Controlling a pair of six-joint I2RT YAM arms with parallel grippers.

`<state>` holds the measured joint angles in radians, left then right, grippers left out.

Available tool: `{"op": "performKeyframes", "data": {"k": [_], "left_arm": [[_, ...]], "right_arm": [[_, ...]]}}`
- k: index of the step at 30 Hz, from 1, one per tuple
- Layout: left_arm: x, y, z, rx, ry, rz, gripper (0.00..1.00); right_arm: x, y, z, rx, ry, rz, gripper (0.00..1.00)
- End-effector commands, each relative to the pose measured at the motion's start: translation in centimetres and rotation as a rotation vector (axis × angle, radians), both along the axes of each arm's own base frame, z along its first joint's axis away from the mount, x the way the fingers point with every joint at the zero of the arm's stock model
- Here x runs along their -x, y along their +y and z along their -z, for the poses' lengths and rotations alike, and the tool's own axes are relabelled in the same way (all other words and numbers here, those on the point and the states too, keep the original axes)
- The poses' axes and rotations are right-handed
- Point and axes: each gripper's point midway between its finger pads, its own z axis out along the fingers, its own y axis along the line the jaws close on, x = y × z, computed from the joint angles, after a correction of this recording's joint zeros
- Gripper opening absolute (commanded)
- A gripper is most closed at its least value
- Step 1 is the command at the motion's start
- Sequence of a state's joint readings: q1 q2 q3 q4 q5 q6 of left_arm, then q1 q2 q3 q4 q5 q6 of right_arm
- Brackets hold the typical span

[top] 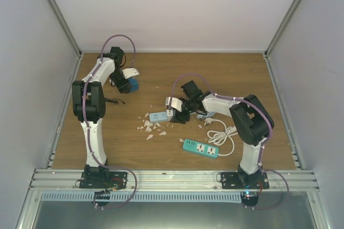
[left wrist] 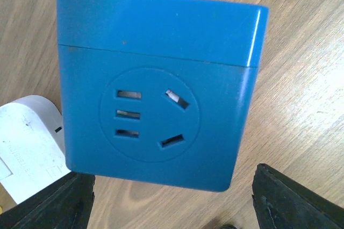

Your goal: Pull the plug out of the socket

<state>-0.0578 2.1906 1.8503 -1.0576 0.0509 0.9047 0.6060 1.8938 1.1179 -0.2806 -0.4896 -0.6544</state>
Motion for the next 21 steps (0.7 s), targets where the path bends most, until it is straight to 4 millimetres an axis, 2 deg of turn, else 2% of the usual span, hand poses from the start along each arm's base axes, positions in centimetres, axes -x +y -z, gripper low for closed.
{"op": "performKeyframes", "data": {"k": [1, 4, 10, 16, 21], "left_arm": [[-0.9, -1.1, -3.0, 0.052, -0.075, 0.006, 0.81], [-0.8, -2.1, -4.2, 0.105, -0.095, 0.028, 0.83], [0.9, -6.5, -8.6, 0.358, -0.197, 0.168, 0.86], [5.1, -10.7, -12.7, 0.597, -0.289, 0.349, 0.87], [9.2, -13.9, -14.1, 0.745, -0.327, 0.478, 0.87]], "right_arm": [[-0.3, -0.5, 0.4, 0.029, 0.006, 0.030, 0.76], [-0.4, -0.4, -0.1, 0.018, -0.003, 0.028, 0.82], [-0.1, -0.3, -1.7, -0.019, -0.043, 0.000, 0.89], [0.2, -1.4, -2.9, -0.046, -0.078, -0.036, 0.95], [0.8, -2.7, -2.5, -0.021, -0.095, -0.110, 0.95]]}}
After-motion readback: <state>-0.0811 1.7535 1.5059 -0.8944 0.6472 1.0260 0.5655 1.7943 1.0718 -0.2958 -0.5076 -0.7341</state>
